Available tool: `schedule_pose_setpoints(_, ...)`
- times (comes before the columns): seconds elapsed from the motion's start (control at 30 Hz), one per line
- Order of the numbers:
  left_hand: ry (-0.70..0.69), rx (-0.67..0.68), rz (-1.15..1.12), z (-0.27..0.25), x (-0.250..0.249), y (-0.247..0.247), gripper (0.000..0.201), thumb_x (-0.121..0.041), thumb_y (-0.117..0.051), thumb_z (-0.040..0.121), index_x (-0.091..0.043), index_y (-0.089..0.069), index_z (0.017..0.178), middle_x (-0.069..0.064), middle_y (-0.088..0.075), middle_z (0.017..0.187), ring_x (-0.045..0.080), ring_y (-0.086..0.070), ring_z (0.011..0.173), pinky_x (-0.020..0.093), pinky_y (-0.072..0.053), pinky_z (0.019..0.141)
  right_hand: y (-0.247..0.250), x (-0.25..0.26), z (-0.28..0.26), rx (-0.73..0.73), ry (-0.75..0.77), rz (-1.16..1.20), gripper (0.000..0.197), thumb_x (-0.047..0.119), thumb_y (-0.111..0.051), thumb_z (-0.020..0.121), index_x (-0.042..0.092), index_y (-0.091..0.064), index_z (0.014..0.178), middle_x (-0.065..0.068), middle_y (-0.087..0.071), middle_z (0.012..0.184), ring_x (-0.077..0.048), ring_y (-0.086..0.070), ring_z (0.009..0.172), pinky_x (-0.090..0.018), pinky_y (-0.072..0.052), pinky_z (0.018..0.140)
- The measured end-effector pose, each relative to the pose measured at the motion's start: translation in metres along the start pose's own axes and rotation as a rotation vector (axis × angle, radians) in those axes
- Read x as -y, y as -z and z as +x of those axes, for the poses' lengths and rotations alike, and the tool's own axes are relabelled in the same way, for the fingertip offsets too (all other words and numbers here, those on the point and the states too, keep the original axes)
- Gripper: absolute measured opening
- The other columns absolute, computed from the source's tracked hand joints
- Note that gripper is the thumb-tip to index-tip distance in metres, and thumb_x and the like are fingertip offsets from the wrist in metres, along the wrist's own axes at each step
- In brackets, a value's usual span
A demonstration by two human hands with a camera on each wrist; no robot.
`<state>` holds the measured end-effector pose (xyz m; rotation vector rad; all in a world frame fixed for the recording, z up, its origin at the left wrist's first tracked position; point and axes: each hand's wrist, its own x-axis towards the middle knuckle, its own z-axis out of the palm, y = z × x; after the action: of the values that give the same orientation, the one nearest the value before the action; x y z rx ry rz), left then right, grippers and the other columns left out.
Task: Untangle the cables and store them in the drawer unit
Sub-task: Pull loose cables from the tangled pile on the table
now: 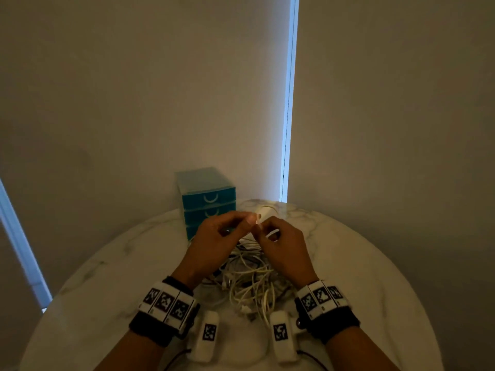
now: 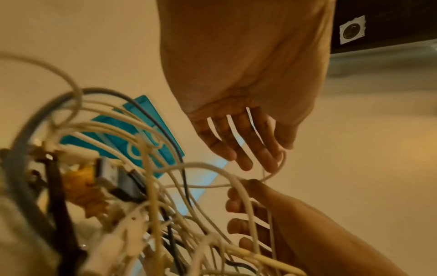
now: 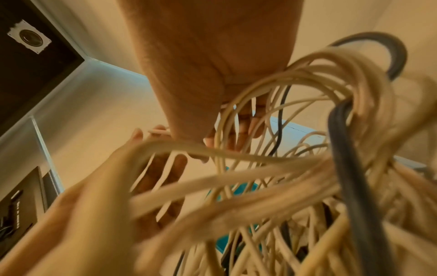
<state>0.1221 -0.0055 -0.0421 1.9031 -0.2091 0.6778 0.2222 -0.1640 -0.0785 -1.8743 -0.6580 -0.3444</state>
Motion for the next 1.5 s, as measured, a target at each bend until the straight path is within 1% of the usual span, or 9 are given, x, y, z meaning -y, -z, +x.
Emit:
schedule_pose_setpoints(0.3, 0.176, 0.015, 0.080, -0.003, 0.038, 0.018, 0.026, -0.033, -0.077, 0.097, -0.038, -0.074, 0.123, -0.014, -0.076, 0.114, 0.005, -0.072, 0.102, 0.020, -0.059, 0.082, 0.015, 0.026, -0.003, -0.146, 0.001, 0.426, 0.006, 0.035, -0.078, 0.097, 0.029, -0.080, 0.098, 0.006, -0.080, 0.096, -0.011, -0.075, 0.093, -0.038, -0.062, 0.087)
schedule_pose_setpoints(0.43, 0.174, 0.046, 0.144, -0.004, 0.041, 0.021, 0.022, -0.044, -0.080, 0.092, -0.035, -0.080, 0.112, -0.018, -0.079, 0.106, 0.003, -0.072, 0.092, 0.023, -0.059, 0.084, 0.019, 0.036, -0.006, -0.163, -0.018, 0.537, 0.019, 0.036, -0.073, 0.099, 0.020, -0.081, 0.105, 0.002, -0.080, 0.097, -0.007, -0.074, 0.087, -0.019, -0.058, 0.072)
schedule_pose_setpoints(0.67, 0.222, -0.425, -0.142, 0.000, 0.045, 0.024, 0.011, -0.020, -0.080, 0.094, -0.009, -0.080, 0.098, 0.010, -0.080, 0.085, 0.019, -0.070, 0.061, 0.021, -0.052, 0.055, 0.013, 0.005, -0.002, 0.298, -0.035, 0.182, 0.014, 0.028, -0.085, 0.092, 0.023, -0.083, 0.105, 0.011, -0.082, 0.097, -0.002, -0.076, 0.092, -0.021, -0.060, 0.085)
schedule_pose_setpoints(0.8, 0.233, -0.542, -0.307, 0.000, 0.035, 0.024, 0.016, -0.022, -0.079, 0.095, -0.009, -0.080, 0.104, 0.015, -0.079, 0.088, 0.015, -0.064, 0.053, 0.025, -0.050, 0.051, 0.015, 0.004, -0.004, 0.340, -0.065, 0.215, 0.013, 0.034, -0.080, 0.096, 0.024, -0.084, 0.103, 0.008, -0.082, 0.095, -0.007, -0.077, 0.093, -0.027, -0.061, 0.090)
schedule_pose_setpoints(0.9, 0.191, -0.397, -0.302, -0.003, 0.021, 0.017, 0.016, -0.022, -0.079, 0.095, -0.012, -0.081, 0.107, 0.008, -0.082, 0.096, 0.008, -0.061, 0.052, 0.019, -0.049, 0.051, 0.008, 0.013, -0.008, 0.339, -0.011, 0.215, 0.018, 0.044, -0.081, 0.093, 0.033, -0.083, 0.107, 0.008, -0.081, 0.098, -0.009, -0.075, 0.093, -0.021, -0.060, 0.083)
schedule_pose_setpoints(1.0, 0.102, -0.247, -0.195, -0.005, 0.010, 0.007, 0.015, -0.022, -0.083, 0.091, -0.016, -0.084, 0.104, -0.001, -0.083, 0.099, 0.007, -0.077, 0.084, 0.015, -0.055, 0.067, -0.001, 0.018, -0.012, 0.300, 0.032, 0.189, 0.016, 0.046, -0.084, 0.089, 0.038, -0.084, 0.103, 0.009, -0.080, 0.093, -0.008, -0.073, 0.085, -0.019, -0.058, 0.074)
schedule_pose_setpoints(1.17, 0.112, -0.170, -0.203, -0.007, 0.004, 0.010, 0.026, -0.024, -0.083, 0.091, -0.023, -0.080, 0.117, 0.000, -0.081, 0.105, 0.005, -0.069, 0.068, 0.025, -0.052, 0.054, -0.004, 0.020, -0.013, 0.202, 0.049, 0.211, 0.008, 0.038, -0.080, 0.095, 0.033, -0.086, 0.097, 0.013, -0.081, 0.091, -0.011, -0.073, 0.087, -0.042, -0.062, 0.086)
schedule_pose_setpoints(1.3, 0.122, -0.119, -0.031, -0.002, 0.024, 0.020, 0.055, -0.030, -0.086, 0.089, -0.046, -0.066, 0.137, -0.007, -0.075, 0.116, 0.009, -0.074, 0.098, 0.028, -0.062, 0.080, 0.000, 0.024, -0.011, 0.049, 0.001, 0.330, 0.013, 0.032, -0.079, 0.097, 0.021, -0.084, 0.093, 0.004, -0.082, 0.088, -0.013, -0.078, 0.087, -0.042, -0.064, 0.089)
schedule_pose_setpoints(1.5, 0.220, -0.083, 0.190, -0.005, 0.050, 0.035, 0.021, -0.014, -0.085, 0.088, -0.030, -0.085, 0.101, -0.015, -0.081, 0.097, -0.002, -0.074, 0.092, 0.033, -0.062, 0.089, 0.012, 0.034, 0.000, -0.183, -0.104, 0.724, 0.023, 0.023, -0.063, 0.107, 0.005, -0.071, 0.119, -0.005, -0.083, 0.107, -0.021, -0.079, 0.104, -0.035, -0.060, 0.082)
